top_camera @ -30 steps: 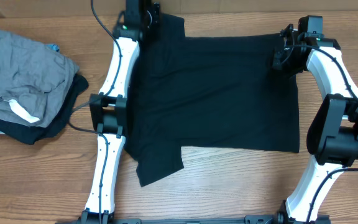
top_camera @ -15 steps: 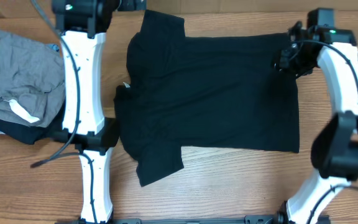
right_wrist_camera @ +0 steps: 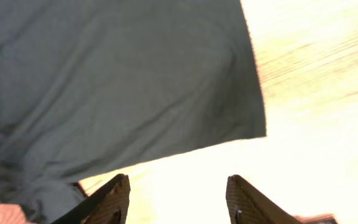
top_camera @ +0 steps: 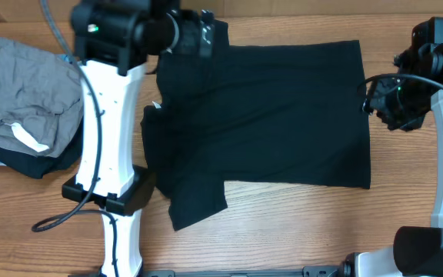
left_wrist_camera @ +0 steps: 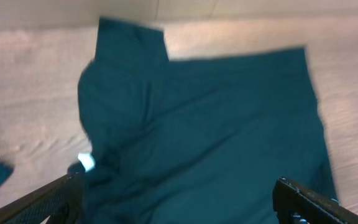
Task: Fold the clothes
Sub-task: 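Release the top edge and move both grippers down to the shirt's bottom hem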
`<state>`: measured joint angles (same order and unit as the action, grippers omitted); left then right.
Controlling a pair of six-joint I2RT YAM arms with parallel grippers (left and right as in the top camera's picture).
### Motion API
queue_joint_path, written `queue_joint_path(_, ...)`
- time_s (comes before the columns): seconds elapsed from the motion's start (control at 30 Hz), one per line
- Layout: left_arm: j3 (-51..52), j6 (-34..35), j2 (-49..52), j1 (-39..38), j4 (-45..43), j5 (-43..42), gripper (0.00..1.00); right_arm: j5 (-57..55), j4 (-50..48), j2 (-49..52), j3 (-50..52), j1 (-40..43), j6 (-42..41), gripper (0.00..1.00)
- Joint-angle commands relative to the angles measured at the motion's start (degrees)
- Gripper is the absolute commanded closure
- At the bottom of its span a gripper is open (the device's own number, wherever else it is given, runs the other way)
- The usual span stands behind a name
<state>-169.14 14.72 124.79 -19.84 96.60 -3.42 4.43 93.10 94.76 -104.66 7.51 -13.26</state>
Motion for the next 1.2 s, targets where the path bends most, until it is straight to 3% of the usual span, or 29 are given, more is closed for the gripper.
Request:
queue_joint_path(0.0, 13.22, 2.27, -12.39, -5.03, 0.22, 9.84, 0.00, -3.06, 1.36, -6.58, -0.42, -0.07, -2.05, 0.46)
queue_joint_path(0.2, 43.15, 11.08, -29.90, -7.17, 0.17, 15.69, 0.00, -3.32, 0.59, -19.50, 2.51, -0.07, -4.61, 0.46)
queue_joint_path(0.23, 49.29, 12.26, -32.02, -6.93, -0.37, 16.59, 0.00, -3.30, -0.66, -21.31, 4.24, -0.07, -4.61, 0.51)
queue_joint_path(0.33, 64.83, 12.76, -33.51, -6.51, -5.99, 14.75, 0.00, -3.02, -4.04, -23.45, 11.30, -0.07, -4.61, 0.84)
queue_joint_path(0.4, 73.00, 12.79, -33.44, -6.36, -11.76, 13.90, 0.00, -2.25, -7.48, -23.08, 17.94, -0.07, -4.31, 0.96)
queue_joint_path(0.43, 78.42, 12.76, -33.44, -6.19, -16.72, 14.45, 0.00, -1.55, -11.28, -22.82, 22.84, -0.07, -2.89, 0.96)
queue_joint_path(0.47, 82.05, 12.76, -33.42, -5.70, -20.57, 14.47, 0.06, 0.04, -15.45, -22.60, 27.41, -0.07, -0.35, 0.96)
queue_joint_path(0.5, 85.37, 12.79, -33.42, -4.74, -24.22, 13.60, 0.38, 3.10, -20.39, -22.29, 32.70, -0.07, 1.66, 0.96)
queue_joint_path(0.53, 87.56, 12.76, -33.42, -3.87, -26.62, 12.44, 0.77, 6.34, -24.09, -21.99, 36.46, -0.07, 2.71, 0.96)
queue_joint_path(0.57, 90.03, 12.72, -33.42, -2.51, -29.22, 10.56, 0.96, 9.70, -29.83, -21.27, 41.62, -0.07, 3.06, 0.96)
queue_joint_path(0.67, 97.00, 9.38, -33.31, 2.64, -35.39, 4.63, 0.96, 9.27, -40.09, -17.75, 48.96, -0.07, 1.36, 0.96)
queue_joint_path(0.73, 100.45, 9.03, -33.29, 5.25, -38.01, 2.64, 0.96, 4.98, -41.81, -14.14, 50.40, -0.07, -4.94, 0.96)
queue_joint_path(0.97, 109.15, 7.98, -33.18, 7.67, -47.65, 0.11, 0.96, 4.37, -45.27, -1.05, 50.40, -0.07, -5.92, 0.96)
queue_joint_path(1.07, 111.03, 7.98, -33.18, 7.67, -50.42, -0.09, 0.83, 3.54, -45.59, -0.28, 50.40, -0.04, -6.99, 0.96)
queue_joint_path(1.17, 113.15, 7.98, -33.00, 7.67, -53.59, -0.13, 0.78, 2.43, -45.79, -0.28, 50.75, 0.50, -8.90, 0.96)
